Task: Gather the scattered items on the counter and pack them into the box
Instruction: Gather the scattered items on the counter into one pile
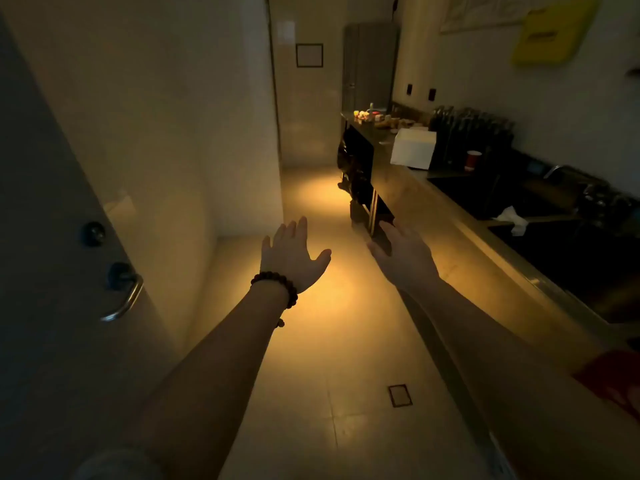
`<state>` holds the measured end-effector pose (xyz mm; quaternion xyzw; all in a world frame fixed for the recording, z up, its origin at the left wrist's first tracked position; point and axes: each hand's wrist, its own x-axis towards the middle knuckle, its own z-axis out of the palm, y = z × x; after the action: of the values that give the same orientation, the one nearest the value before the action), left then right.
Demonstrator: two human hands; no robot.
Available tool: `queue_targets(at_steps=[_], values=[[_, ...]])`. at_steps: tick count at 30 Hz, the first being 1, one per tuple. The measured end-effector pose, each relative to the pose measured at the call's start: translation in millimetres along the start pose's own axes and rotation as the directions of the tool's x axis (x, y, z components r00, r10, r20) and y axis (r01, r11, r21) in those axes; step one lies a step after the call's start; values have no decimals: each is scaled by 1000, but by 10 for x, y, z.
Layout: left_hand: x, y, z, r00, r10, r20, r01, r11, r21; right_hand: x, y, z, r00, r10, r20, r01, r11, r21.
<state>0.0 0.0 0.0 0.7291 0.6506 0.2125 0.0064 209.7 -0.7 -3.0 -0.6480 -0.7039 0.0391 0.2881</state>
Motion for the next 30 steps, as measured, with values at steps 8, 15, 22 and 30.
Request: queue_targets(at_steps=[8,15,22,30], values=[[787,-343,608,1000,-15,21,16,1000,-12,790,303,665,1000,-2,26,2,1000,-26],[2251,-912,1198,996,-36,76,38,999,-19,2198,443,1522,993,34,111,-29,999,-45],[3867,-1349,1534,994,-20,110,20,1000,0,3745,428,2211,985,113,131,-113,994,-2],[5273,-1610,2156,986,-33,164,36,999,-17,5067,837,2754,975,153,162,-154,988,-2]])
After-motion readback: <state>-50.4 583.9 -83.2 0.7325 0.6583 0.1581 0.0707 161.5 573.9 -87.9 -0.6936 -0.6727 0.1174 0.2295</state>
